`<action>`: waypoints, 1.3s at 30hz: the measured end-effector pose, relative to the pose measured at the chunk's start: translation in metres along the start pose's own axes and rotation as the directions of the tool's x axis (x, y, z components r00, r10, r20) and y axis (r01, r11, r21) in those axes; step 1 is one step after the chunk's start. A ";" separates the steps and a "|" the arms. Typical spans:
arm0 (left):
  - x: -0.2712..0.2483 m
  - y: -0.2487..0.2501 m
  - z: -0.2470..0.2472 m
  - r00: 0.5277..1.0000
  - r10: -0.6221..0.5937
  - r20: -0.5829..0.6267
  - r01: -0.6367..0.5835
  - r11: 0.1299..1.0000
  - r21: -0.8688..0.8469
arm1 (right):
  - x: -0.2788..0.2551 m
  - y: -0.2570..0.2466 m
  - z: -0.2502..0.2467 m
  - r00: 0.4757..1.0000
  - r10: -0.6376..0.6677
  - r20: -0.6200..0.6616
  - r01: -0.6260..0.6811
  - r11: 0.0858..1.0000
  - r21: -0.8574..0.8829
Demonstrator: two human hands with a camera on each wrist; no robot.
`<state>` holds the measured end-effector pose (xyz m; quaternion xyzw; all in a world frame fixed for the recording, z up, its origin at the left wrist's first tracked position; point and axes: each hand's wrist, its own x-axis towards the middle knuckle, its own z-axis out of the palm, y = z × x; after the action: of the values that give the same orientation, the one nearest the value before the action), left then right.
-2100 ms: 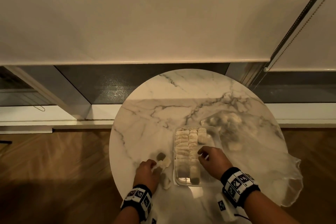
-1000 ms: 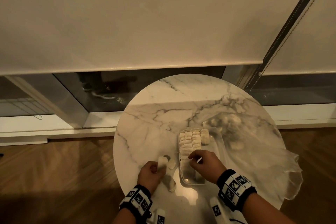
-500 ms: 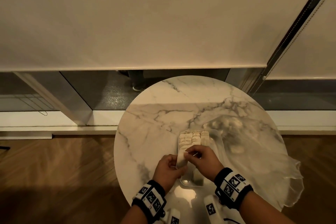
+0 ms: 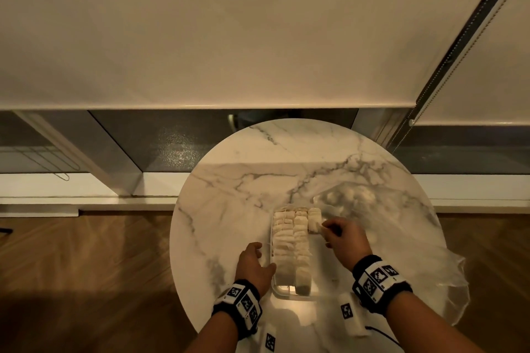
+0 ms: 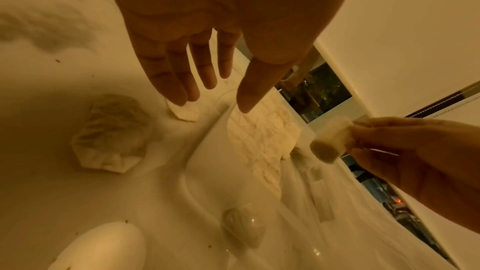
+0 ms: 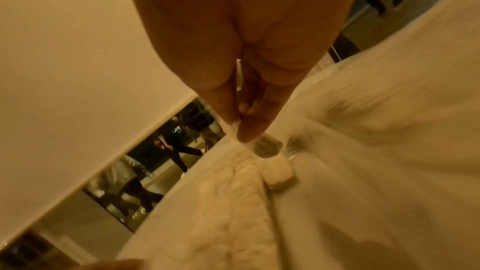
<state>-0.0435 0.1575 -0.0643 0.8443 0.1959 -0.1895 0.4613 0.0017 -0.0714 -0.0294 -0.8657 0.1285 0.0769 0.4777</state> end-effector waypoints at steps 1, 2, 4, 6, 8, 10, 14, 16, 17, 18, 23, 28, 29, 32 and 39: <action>0.000 0.001 0.002 1.000 -0.003 0.004 0.003 1.000 0.009 | 0.004 0.006 0.000 0.999 0.003 0.034 0.001 0.994 -0.112; 0.000 0.001 0.004 1.000 -0.001 0.004 0.001 1.000 0.017 | 0.009 0.010 0.001 0.996 0.027 0.080 -0.009 0.977 -0.214; 0.001 0.001 0.007 1.000 0.008 0.000 -0.008 0.999 0.034 | 0.014 0.013 0.005 0.984 0.079 0.162 -0.019 0.939 -0.342; 0.001 0.003 0.011 1.000 0.013 0.000 -0.013 0.999 0.053 | 0.021 0.012 0.010 0.972 0.117 0.202 -0.022 0.908 -0.417; 0.000 0.003 0.013 1.000 0.011 0.000 -0.011 0.999 0.049 | 0.027 0.009 0.014 0.963 0.146 0.225 -0.028 0.890 -0.456; 0.000 0.003 0.014 1.000 0.004 0.000 -0.004 0.999 0.035 | 0.032 0.006 0.017 0.960 0.161 0.228 -0.029 0.871 -0.491; 0.000 0.003 0.014 1.000 -0.005 0.000 0.005 1.000 0.021 | 0.043 0.001 0.020 0.972 0.157 0.177 -0.053 0.873 -0.484; 0.000 0.004 0.014 1.000 -0.013 -0.004 0.013 1.000 0.015 | 0.049 -0.002 0.020 0.979 0.141 0.147 -0.054 0.876 -0.479; 0.000 0.004 0.014 1.000 -0.018 -0.004 0.018 1.000 0.011 | 0.052 -0.003 0.021 0.982 0.126 0.139 -0.043 0.874 -0.484; 0.000 0.004 0.013 1.000 -0.024 -0.004 0.024 1.000 0.010 | 0.054 -0.005 0.022 0.985 0.115 0.128 -0.040 0.874 -0.484; 0.001 0.004 0.013 1.000 -0.027 0.002 0.027 0.999 0.022 | 0.064 -0.010 0.024 0.991 0.082 0.108 -0.021 0.878 -0.478; 0.003 0.003 0.012 1.000 -0.031 -0.001 0.031 0.999 0.025 | 0.066 -0.012 0.023 0.986 0.070 0.153 0.017 0.862 -0.506; 0.004 0.003 0.012 1.000 -0.031 -0.004 0.031 0.999 0.027 | 0.066 -0.012 0.022 0.985 0.069 0.158 0.022 0.860 -0.510; 0.005 0.002 0.013 1.000 -0.030 -0.002 0.031 0.999 0.035 | 0.067 -0.012 0.021 0.983 0.071 0.169 0.028 0.855 -0.518; 0.006 0.001 0.012 1.000 -0.031 0.003 0.030 1.000 0.008 | 0.066 -0.014 0.020 0.985 0.076 0.154 0.018 0.848 -0.530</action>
<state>-0.0391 0.1475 -0.0724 0.8427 0.2074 -0.1986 0.4554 0.0685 -0.0569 -0.0461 -0.9519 0.0743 0.1898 0.2286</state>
